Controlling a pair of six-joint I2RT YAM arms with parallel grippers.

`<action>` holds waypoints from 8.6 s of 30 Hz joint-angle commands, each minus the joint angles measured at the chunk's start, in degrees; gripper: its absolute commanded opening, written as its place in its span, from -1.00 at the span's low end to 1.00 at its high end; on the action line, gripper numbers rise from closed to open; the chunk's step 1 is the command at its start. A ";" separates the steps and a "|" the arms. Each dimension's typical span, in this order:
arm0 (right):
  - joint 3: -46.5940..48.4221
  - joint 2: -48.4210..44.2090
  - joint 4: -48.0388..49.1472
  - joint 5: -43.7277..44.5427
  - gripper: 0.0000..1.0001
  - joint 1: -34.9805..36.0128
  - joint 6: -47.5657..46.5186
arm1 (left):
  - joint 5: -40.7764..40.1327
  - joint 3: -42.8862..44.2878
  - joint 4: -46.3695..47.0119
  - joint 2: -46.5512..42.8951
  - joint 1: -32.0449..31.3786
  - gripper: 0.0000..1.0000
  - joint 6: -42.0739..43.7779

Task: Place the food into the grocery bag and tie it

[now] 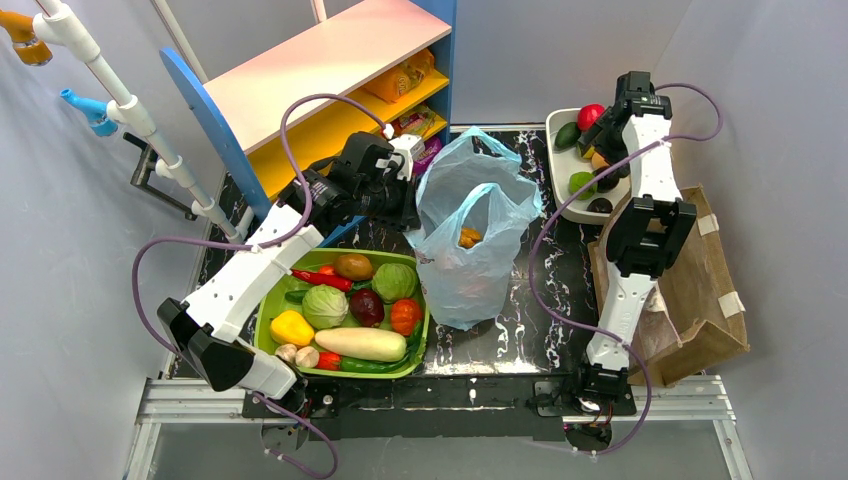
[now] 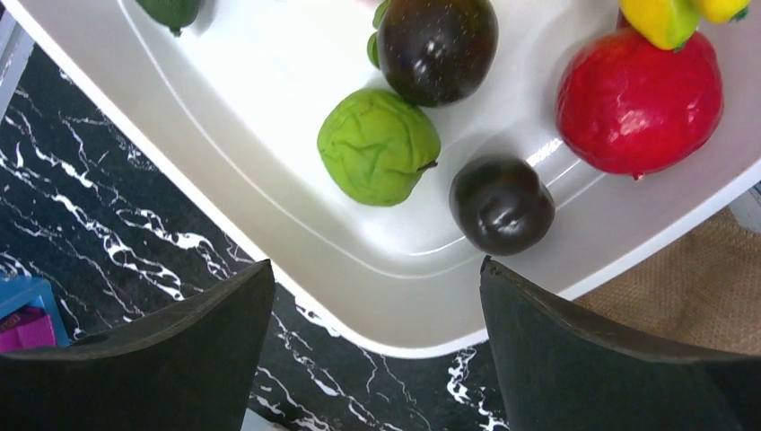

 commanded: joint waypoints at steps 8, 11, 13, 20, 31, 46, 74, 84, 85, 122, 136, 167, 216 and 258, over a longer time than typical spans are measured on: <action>1.17 6.36 4.14 -1.81 0.83 -1.62 2.04 | -2.47 0.80 -2.23 -1.92 0.23 -1.00 1.73; 1.26 7.55 4.74 -2.35 0.84 -1.81 2.15 | -2.66 0.88 -2.40 -1.71 0.22 -1.00 1.86; 1.19 8.26 4.92 -2.61 0.85 -1.83 2.01 | -2.79 1.12 -2.67 -1.48 0.19 -1.00 2.02; 0.61 10.61 5.07 -2.98 0.87 -2.10 1.61 | -4.31 1.22 -3.43 -1.49 0.18 -1.00 2.13; 0.06 12.50 6.19 -4.60 0.89 -2.64 1.33 | -4.96 2.14 -4.29 -0.61 0.17 -1.00 2.35; -0.05 14.41 6.93 -5.75 0.68 -2.61 0.79 | -4.52 3.69 -4.70 0.80 0.17 -1.00 1.97; -6.95 -6.91 6.52 -14.44 0.15 -2.39 3.16 | -3.08 2.72 -1.04 0.81 0.23 -1.00 0.42; -14.46 -19.93 6.46 -18.21 0.15 -1.72 3.97 | -2.24 2.76 -0.56 0.42 0.25 -1.00 0.23; -15.14 -21.13 6.43 -18.61 0.14 -1.48 4.02 | -2.25 2.67 -0.61 0.28 0.24 -1.00 0.12; -25.90 -39.43 26.41 -41.95 0.34 27.38 -3.88 | -1.25 0.16 -1.03 -2.87 0.21 -1.00 -0.92; -36.43 -38.48 23.13 -47.98 0.72 37.92 -15.99 | 7.41 1.94 2.44 -1.15 0.24 -1.00 -0.66; -23.42 -48.22 3.92 -6.00 0.83 39.14 -13.27 | 4.73 0.27 1.29 -0.75 0.20 -1.00 -3.36; -33.16 -52.93 11.81 2.74 -0.97 35.19 -34.65 | 11.78 15.22 3.70 14.29 8.17 -1.00 -13.29; -39.45 -59.82 4.27 -14.40 -0.97 35.18 -25.96 | 13.63 34.62 4.93 23.63 9.41 0.96 -10.17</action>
